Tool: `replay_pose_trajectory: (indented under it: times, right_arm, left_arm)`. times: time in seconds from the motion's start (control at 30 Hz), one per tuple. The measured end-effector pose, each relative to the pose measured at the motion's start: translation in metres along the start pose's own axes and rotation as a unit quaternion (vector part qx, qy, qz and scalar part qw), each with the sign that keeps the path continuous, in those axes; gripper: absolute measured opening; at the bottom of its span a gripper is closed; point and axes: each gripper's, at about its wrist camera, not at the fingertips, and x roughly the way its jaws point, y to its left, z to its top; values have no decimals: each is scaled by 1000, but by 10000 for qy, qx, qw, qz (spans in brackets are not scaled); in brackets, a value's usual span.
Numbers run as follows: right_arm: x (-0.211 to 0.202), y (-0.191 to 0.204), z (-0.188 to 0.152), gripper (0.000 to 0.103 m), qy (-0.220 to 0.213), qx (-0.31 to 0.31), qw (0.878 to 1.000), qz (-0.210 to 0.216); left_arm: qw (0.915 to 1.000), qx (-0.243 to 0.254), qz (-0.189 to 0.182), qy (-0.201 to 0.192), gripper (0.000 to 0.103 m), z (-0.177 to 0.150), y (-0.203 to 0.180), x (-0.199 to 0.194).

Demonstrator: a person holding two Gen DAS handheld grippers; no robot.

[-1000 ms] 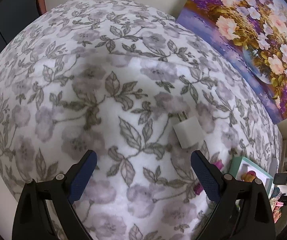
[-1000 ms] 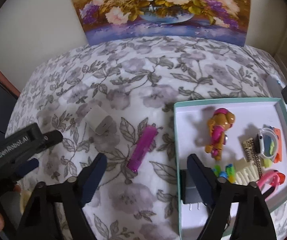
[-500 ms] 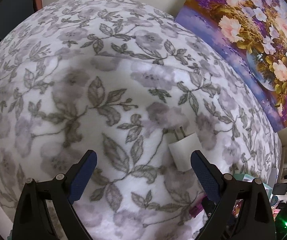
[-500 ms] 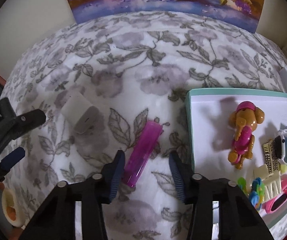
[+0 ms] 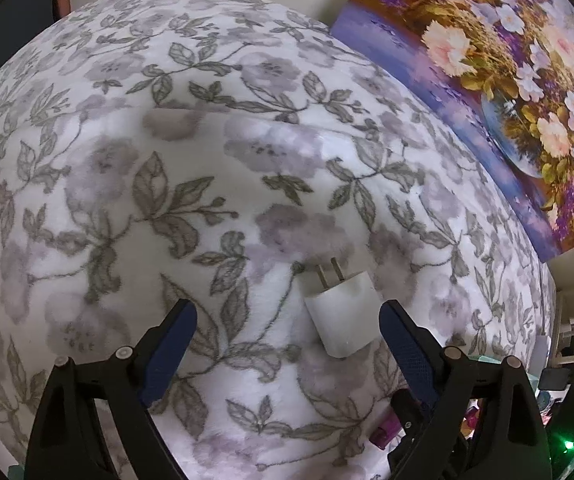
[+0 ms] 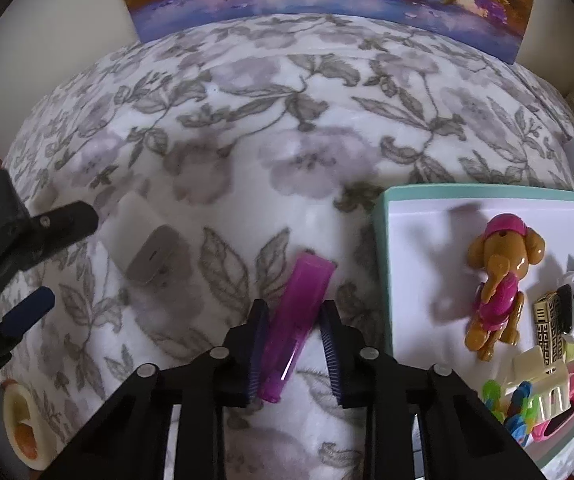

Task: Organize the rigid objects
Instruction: 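Lower the right tool onto the purple tube and close it, then grasp the white charger plug with the left tool while the right tool lifts the purple tube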

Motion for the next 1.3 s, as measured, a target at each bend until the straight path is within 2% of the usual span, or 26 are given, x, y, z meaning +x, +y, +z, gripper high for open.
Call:
replay_pose_trajectory:
  times: [0.1, 0.23, 0.4, 0.53, 0.83, 0.93, 1.17, 1.3]
  right_arm:
    - [1, 0, 4, 26, -18, -9, 10000, 5]
    - [3, -4, 11, 25, -26, 16, 10000, 26]
    - [4, -7, 12, 26, -54, -61, 10000, -16]
    - [6, -4, 15, 26, -89, -81, 9999, -14]
    - [9, -4, 21, 26, -141, -77, 9999, -1]
    - [10, -2, 22, 26, -151, -114, 9998, -16]
    - [8, -1, 16, 26, -136, -138, 9998, -6]
    - [4, -4, 10, 26, -59, -75, 9999, 54]
  left_arm:
    - [9999, 107, -72, 26, 80, -1, -7, 4]
    - [9997, 195, -150, 69, 75, -1, -17, 12]
    - [9995, 261, -146, 58, 74, 1, -25, 19]
    - [9994, 306, -131, 99, 64, 3, -30, 27]
    - [9982, 599, -46, 75, 54, 2, -40, 31]
    - [9976, 696, 24, 62, 54, -1, -41, 30]
    - [9982, 552, 90, 224, 53, -1, -34, 26]
    - [9987, 443, 9, 256, 51, -5, -27, 15]
